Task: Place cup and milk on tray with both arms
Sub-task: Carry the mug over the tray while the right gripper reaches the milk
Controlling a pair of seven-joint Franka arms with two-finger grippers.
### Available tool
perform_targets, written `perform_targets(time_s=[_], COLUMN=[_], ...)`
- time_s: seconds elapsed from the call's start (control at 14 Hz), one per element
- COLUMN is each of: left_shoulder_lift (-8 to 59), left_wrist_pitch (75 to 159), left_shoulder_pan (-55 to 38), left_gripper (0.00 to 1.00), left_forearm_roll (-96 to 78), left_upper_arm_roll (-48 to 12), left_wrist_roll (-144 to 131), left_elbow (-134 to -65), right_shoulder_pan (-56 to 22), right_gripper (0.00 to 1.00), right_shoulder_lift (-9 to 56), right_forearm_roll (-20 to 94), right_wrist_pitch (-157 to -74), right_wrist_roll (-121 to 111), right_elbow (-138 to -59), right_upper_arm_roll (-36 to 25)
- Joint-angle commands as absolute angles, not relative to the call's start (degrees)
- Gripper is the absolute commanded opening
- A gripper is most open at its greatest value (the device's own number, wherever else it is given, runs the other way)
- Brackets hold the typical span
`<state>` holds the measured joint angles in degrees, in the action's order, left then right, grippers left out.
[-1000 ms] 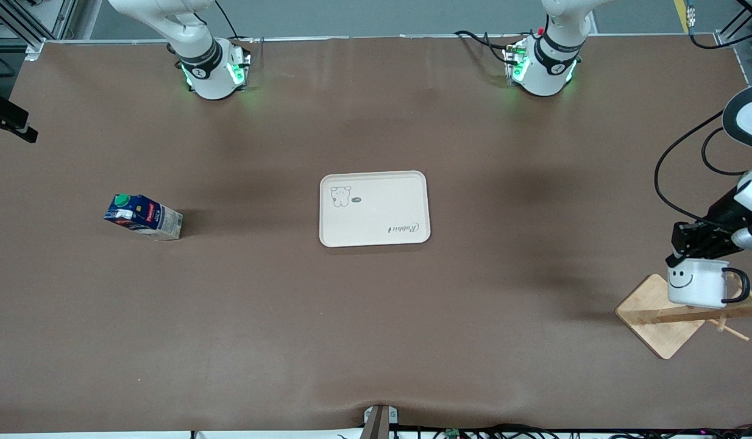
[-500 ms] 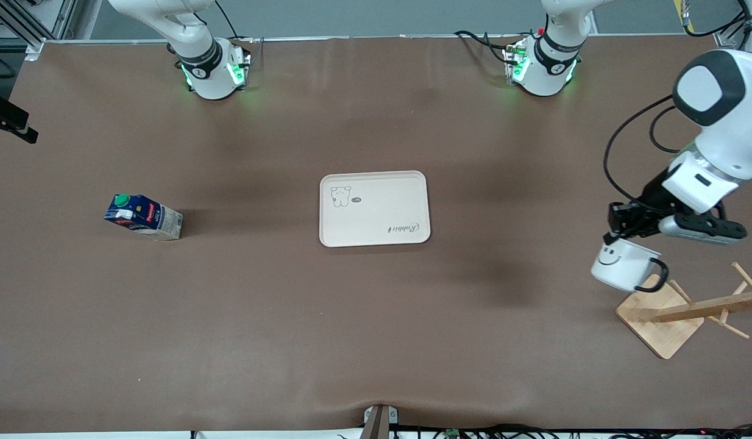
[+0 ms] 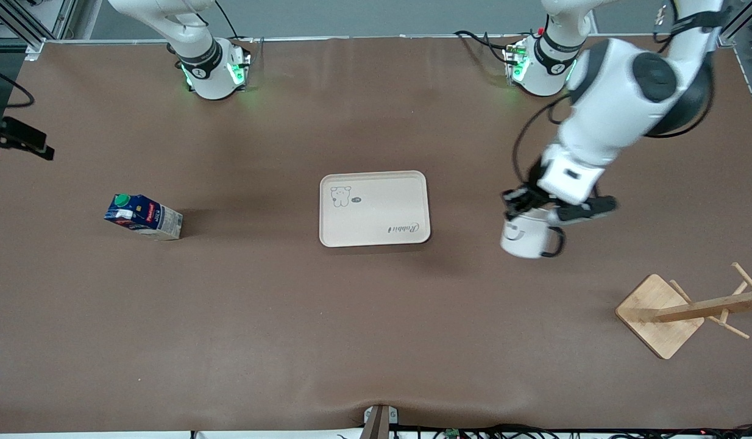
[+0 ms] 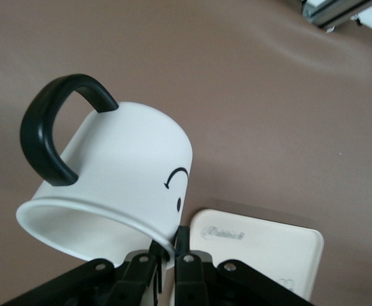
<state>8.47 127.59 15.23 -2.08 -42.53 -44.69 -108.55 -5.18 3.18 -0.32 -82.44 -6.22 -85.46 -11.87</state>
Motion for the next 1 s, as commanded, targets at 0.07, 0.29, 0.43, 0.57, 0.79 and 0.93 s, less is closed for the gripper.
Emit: perform_targets(time_s=[0.07, 0.29, 0.43, 0.57, 0.79, 0.93], left_shoulder_lift=[22.12, 29.42, 34.34, 39.26, 42.54, 43.15], left_wrist_pitch=[126.30, 125.78, 124.46, 124.10, 124.01, 119.64], left_shoulder_pan=[4.25, -3.32, -9.02, -16.05, -23.89, -24.08], left_gripper=[0.00, 0.00, 0.00, 0.00, 0.00, 0.00], left_forearm_roll=[5.44, 7.02, 7.29, 7.03, 6.50, 6.59], left_upper_arm_roll=[-42.72, -42.28, -40.44, -36.85, -31.13, -30.94], left_wrist_roll=[-65.00, -73.72, -78.11, -83.73, -86.49, -86.05], left_elbow=[-99.60, -95.55, -92.30, -88.35, -86.57, -86.84], right_shoulder_pan=[-3.60, -3.52, -3.52, -2.99, -1.93, -2.55], right_gripper=[1.00, 1.00, 1.00, 1.00, 1.00, 1.00], right_shoulder_lift=[5.62, 6.06, 6.41, 8.43, 10.89, 11.51], right_forearm_roll=[-1.23, -1.49, -1.58, -1.58, -0.53, 0.34], right_wrist_pitch=[-82.35, -82.35, -82.35, -82.35, -84.63, -87.43], right_wrist_roll=[-6.68, -6.77, -6.77, -6.59, -6.24, -5.80], right_elbow=[-84.64, -84.64, -84.81, -84.99, -85.60, -88.31], right_upper_arm_roll=[-11.34, -11.34, -11.43, -11.43, -11.34, -11.25])
